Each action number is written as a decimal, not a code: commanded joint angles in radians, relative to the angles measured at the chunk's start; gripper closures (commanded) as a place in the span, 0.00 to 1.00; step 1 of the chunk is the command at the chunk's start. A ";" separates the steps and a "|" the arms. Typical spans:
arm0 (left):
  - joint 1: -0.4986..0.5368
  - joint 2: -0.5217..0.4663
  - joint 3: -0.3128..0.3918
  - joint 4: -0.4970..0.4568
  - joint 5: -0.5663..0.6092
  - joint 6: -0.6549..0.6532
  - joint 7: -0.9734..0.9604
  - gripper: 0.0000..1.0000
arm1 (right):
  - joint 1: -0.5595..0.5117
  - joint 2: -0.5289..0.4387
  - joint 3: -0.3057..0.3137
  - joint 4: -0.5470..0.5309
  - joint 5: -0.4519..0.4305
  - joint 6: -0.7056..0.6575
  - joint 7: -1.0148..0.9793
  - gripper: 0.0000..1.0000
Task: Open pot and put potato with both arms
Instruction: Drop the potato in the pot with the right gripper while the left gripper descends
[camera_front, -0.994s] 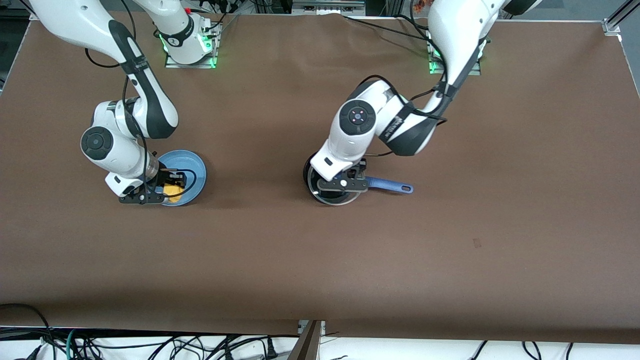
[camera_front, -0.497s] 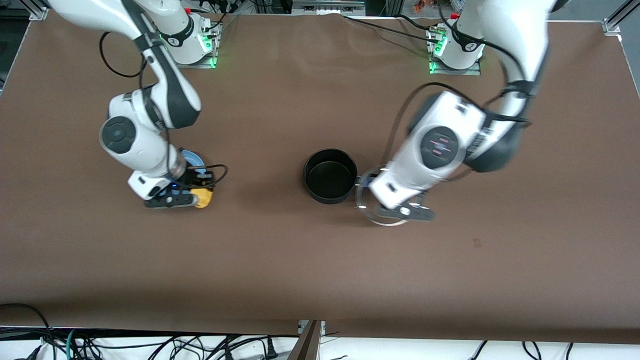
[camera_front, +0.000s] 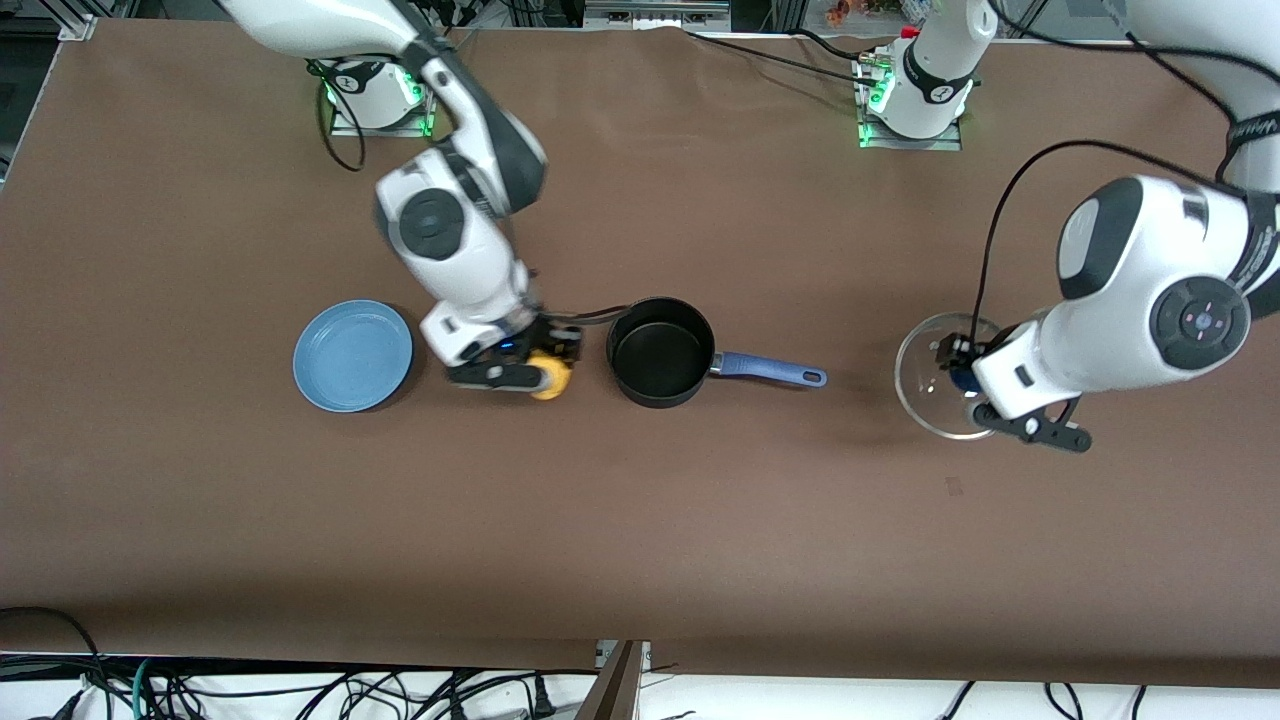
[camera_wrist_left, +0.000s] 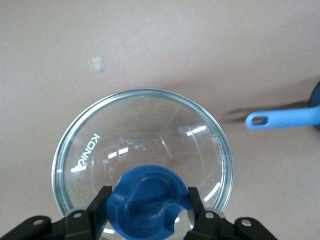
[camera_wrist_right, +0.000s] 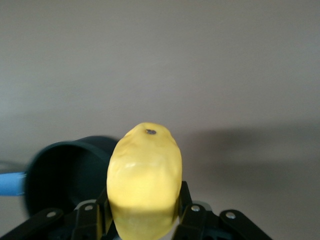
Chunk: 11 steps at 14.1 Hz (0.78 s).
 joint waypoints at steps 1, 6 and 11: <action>0.051 -0.230 -0.013 -0.397 0.013 0.265 0.072 1.00 | 0.078 0.129 -0.008 0.173 -0.002 -0.011 0.084 0.55; 0.140 -0.212 -0.011 -0.582 0.024 0.543 0.128 1.00 | 0.147 0.223 -0.008 0.221 -0.004 0.031 0.088 0.55; 0.192 -0.062 -0.007 -0.576 0.027 0.646 0.137 1.00 | 0.181 0.268 -0.008 0.219 -0.002 0.042 0.089 0.54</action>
